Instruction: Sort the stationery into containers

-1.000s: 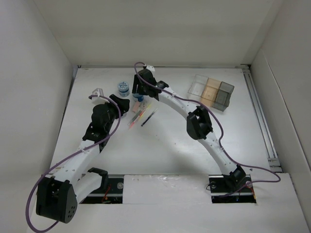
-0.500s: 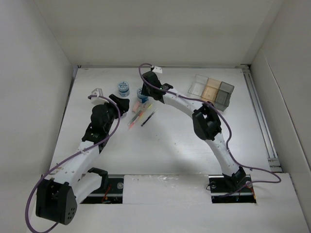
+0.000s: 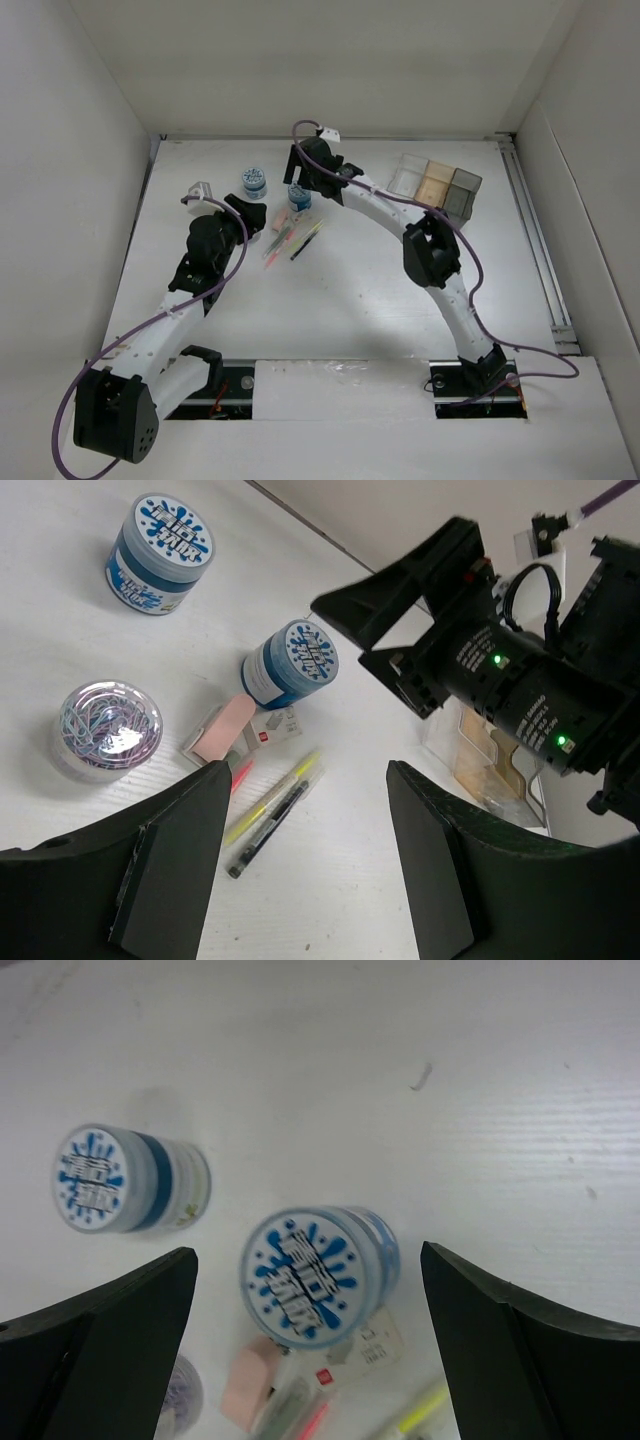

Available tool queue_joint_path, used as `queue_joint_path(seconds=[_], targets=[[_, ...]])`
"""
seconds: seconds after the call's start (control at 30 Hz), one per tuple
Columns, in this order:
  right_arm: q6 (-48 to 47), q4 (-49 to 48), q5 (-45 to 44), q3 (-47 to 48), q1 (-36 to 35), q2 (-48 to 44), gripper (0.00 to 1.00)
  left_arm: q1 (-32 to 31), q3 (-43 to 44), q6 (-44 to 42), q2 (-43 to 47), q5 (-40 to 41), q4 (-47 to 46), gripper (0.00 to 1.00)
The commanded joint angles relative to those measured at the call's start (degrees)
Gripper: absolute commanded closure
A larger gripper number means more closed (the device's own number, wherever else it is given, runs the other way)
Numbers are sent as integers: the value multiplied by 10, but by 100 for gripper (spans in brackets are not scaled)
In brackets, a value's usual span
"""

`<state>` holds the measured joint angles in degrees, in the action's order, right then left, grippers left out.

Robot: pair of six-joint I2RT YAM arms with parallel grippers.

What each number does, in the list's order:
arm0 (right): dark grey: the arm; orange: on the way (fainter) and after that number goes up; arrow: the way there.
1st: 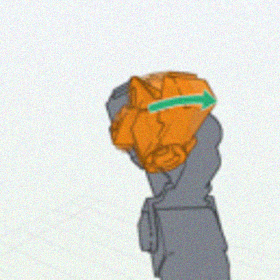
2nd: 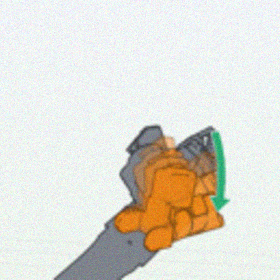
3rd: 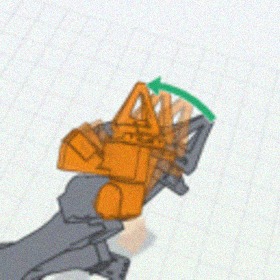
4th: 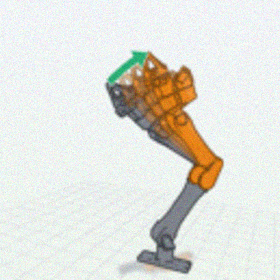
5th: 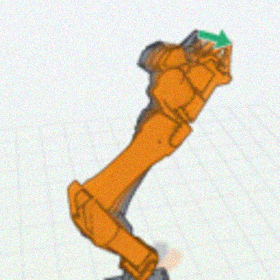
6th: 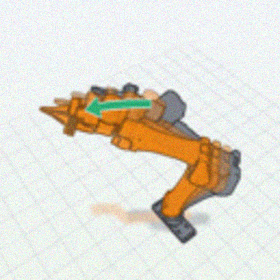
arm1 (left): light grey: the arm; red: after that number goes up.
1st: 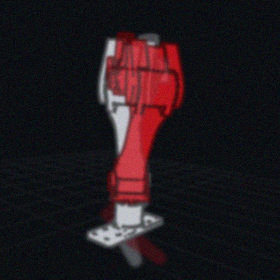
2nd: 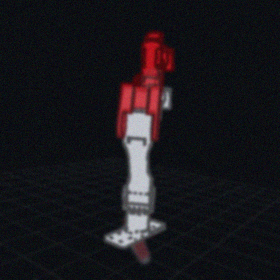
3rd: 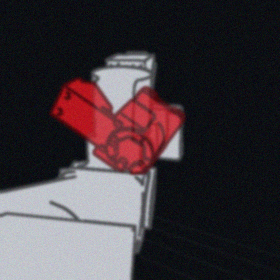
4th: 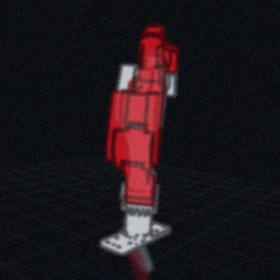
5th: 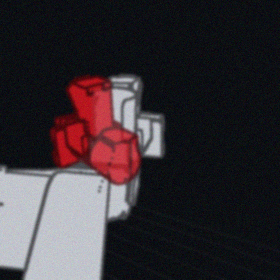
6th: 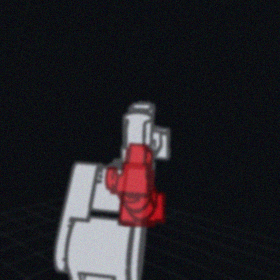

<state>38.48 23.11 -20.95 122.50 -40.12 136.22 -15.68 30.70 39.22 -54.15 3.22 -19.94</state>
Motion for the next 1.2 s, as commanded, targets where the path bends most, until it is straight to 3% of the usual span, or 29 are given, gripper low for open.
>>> queue_joint_path(seconds=[0.0, 0.17, 0.3, 0.4, 0.43, 0.47, 0.6, 0.87, 0.97, 1.17], targets=[[-24, 24, 21, 81, -1, 41, 1, -1, 1, -8, 7, -1, -22, 40], [-31, 64, 39, 166, -7, 106, 1, -1, -5, -8, 7, -7, -27, 40], [-31, 75, 44, 162, -7, 118, 1, -1, -5, -8, 7, -7, -27, 40], [-31, 57, 44, 137, -7, 102, 13, -1, -5, -8, 2, -7, -27, 40], [-31, 42, 44, 118, -7, 92, 19, -1, -5, -8, 2, -7, -27, 40], [-25, 34, 44, 110, -7, 86, 32, -1, -5, -8, 2, -7, -27, 40], [-14, -3, 44, 89, -7, 63, 50, -1, -5, -8, -3, -7, -27, 40], [19, -41, -8, 86, 8, -20, 54, -1, 2, -20, -10, 6, -22, 40], [24, -74, 5, 13, 39, -96, 54, -1, 2, -20, -16, 0, -22, 40], [24, -91, -6, -138, 170, -206, 54, -1, 2, -20, -27, -5, -22, 40]])
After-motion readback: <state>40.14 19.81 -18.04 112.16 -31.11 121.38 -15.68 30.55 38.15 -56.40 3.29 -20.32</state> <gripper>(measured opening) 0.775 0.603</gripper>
